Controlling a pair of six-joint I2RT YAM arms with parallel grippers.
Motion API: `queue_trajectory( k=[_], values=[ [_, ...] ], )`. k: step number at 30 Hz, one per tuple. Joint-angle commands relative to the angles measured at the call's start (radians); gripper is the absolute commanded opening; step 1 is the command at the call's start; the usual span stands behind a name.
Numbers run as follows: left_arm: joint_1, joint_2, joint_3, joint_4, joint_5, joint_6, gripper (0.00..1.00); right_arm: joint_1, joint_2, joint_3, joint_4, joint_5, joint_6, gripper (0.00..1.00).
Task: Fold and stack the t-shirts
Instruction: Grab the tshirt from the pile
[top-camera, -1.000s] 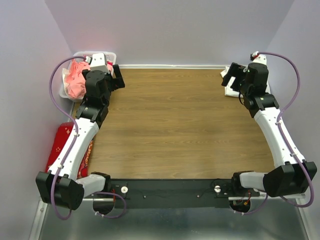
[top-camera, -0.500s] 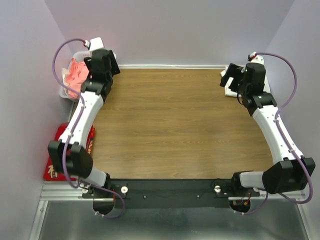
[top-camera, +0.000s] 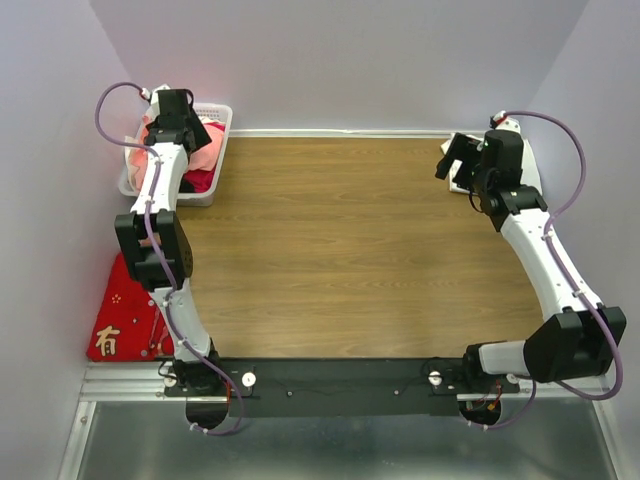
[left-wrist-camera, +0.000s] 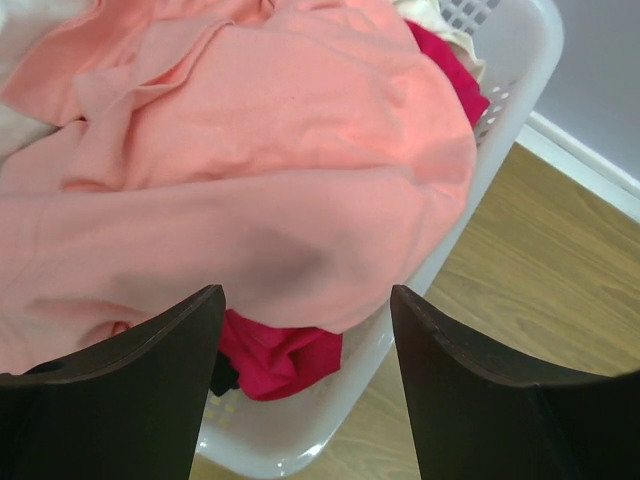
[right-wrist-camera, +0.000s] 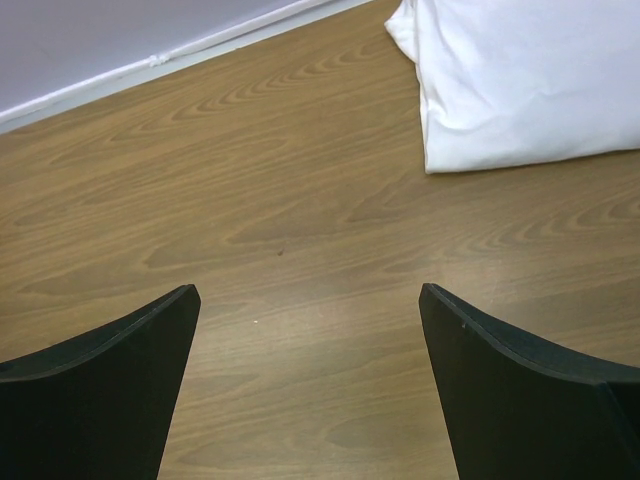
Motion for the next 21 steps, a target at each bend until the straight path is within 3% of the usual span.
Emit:
queue_trajectory(
  k=[1, 6, 15, 18, 19, 21],
  values=[
    [0.013, 0.090, 0.067, -0.025, 0.091, -0.016, 0.77, 0.003, 0.037, -0.011, -0.022, -0.019, 0.019, 1.00],
    [0.016, 0.159, 0.126, -0.042, 0.091, -0.016, 0.74, 0.003, 0.062, 0.001, -0.022, -0.009, 0.023, 1.00],
    [0.016, 0.216, 0.143, -0.045, 0.048, -0.006, 0.56, 0.005, 0.085, 0.024, -0.024, -0.001, 0.033, 1.00],
    [0.016, 0.219, 0.153, -0.053, 0.035, 0.003, 0.33, 0.003, 0.085, 0.027, -0.024, -0.004, 0.040, 1.00],
    [0.016, 0.217, 0.151, -0.053, 0.031, 0.006, 0.16, 0.003, 0.084, 0.027, -0.023, -0.006, 0.043, 1.00],
    [0.018, 0.211, 0.147, -0.054, 0.028, 0.014, 0.01, 0.003, 0.082, 0.026, -0.024, -0.009, 0.049, 1.00]
  ],
)
